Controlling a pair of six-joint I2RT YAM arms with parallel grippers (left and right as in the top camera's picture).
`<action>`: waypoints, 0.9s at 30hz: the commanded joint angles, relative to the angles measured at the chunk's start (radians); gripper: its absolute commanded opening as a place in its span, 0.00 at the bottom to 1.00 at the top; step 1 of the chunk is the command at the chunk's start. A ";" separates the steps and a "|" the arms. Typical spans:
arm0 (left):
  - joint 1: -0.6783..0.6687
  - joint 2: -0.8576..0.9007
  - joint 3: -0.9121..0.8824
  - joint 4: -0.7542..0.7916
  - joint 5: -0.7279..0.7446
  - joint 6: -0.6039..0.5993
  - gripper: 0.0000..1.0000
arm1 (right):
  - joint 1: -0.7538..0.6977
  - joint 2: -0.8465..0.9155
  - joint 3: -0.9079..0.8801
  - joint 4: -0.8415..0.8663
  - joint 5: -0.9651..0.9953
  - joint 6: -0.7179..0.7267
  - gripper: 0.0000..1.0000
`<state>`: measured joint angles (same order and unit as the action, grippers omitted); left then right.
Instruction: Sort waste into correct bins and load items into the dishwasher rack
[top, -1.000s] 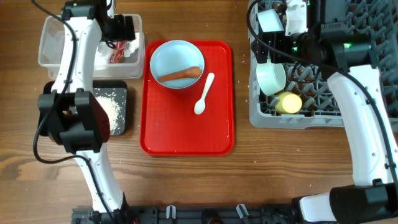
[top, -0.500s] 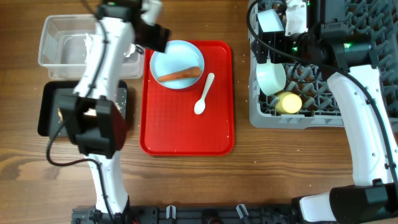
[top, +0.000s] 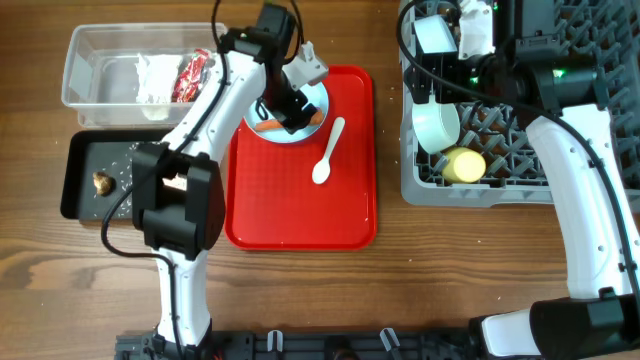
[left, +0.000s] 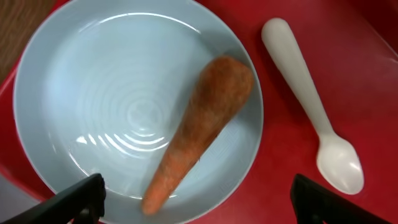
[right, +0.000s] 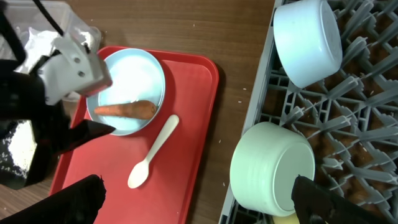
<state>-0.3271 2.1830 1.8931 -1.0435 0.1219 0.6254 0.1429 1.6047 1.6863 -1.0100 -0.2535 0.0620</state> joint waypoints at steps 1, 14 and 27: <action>0.004 0.045 -0.048 0.041 0.019 0.052 0.94 | 0.002 0.013 0.007 -0.002 0.010 -0.006 1.00; 0.018 0.108 -0.071 0.121 0.020 0.043 0.70 | 0.000 0.026 0.007 -0.008 0.013 -0.009 1.00; 0.018 0.140 -0.096 0.154 0.021 -0.026 0.59 | 0.000 0.026 0.007 -0.008 0.018 -0.010 0.99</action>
<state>-0.3176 2.2765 1.8053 -0.8951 0.1226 0.6598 0.1429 1.6176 1.6863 -1.0172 -0.2527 0.0620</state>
